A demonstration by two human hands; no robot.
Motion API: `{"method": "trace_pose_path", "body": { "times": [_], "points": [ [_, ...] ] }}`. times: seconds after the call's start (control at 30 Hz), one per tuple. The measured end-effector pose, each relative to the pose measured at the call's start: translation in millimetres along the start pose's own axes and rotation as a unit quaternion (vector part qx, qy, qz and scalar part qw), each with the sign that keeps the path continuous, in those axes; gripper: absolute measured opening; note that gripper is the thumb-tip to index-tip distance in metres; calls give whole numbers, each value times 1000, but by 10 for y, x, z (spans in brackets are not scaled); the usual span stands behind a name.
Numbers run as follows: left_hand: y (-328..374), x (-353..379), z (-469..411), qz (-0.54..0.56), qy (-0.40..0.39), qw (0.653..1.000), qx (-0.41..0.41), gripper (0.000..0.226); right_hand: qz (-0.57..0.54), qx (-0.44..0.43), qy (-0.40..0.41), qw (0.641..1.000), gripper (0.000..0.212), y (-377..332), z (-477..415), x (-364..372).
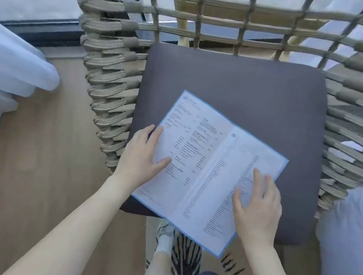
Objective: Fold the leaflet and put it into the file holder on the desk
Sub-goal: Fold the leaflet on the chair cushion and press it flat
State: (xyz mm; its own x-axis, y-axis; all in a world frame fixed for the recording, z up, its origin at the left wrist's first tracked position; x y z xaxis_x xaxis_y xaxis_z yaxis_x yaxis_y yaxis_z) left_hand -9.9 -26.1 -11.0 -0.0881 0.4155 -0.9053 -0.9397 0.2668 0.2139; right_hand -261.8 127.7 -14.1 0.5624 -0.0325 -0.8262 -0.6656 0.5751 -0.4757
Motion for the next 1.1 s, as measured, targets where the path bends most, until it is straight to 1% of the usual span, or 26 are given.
{"method": "trace_pose_path", "body": {
  "times": [0.1, 0.17, 0.3, 0.37, 0.53, 0.67, 0.73, 1.1],
  "points": [
    [-80, 105, -64, -4, 23, 1000, -6, 89, 20, 31, 18, 999, 71, 59, 55, 120],
    [-80, 116, -67, -16, 29, 999, -4, 92, 35, 53, 14, 998, 73, 55, 116, 165],
    [-24, 105, -40, -21, 32, 999, 1, 91, 43, 117, 16, 992, 76, 17, 236, 192],
    [1, 99, -41, -12, 33, 999, -6, 90, 26, 146, 6, 989, 79, -29, 291, 222],
    [3, 98, -78, 33, 36, 999, -19, 81, -51, 150, 12, 987, 81, -71, 304, 283],
    [-11, 143, -95, 57, 35, 997, -36, 79, -83, 141, 22, 986, 80, -14, 222, 255],
    [4, 167, -96, 58, 41, 996, -47, 79, -78, 127, 20, 989, 80, 14, 140, 222],
    [193, 305, -140, 86, 94, 983, -132, 80, -10, -11, -15, 1000, 81, 112, -747, -75]
  ]
}}
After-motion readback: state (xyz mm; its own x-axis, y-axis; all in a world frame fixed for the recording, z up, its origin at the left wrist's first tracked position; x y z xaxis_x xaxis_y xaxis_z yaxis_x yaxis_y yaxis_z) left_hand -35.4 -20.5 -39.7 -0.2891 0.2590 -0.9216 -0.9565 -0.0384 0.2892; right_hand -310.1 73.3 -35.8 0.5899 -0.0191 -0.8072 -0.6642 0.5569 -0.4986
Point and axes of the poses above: each hand's wrist, its own z-axis away from the middle knuckle, its own x-axis out of the palm, y = z × x, the point moved 3 cm from there along -z, towards the middle knuckle, and after that the axes turned 12 degrees about -z, right-handed, at the moved point
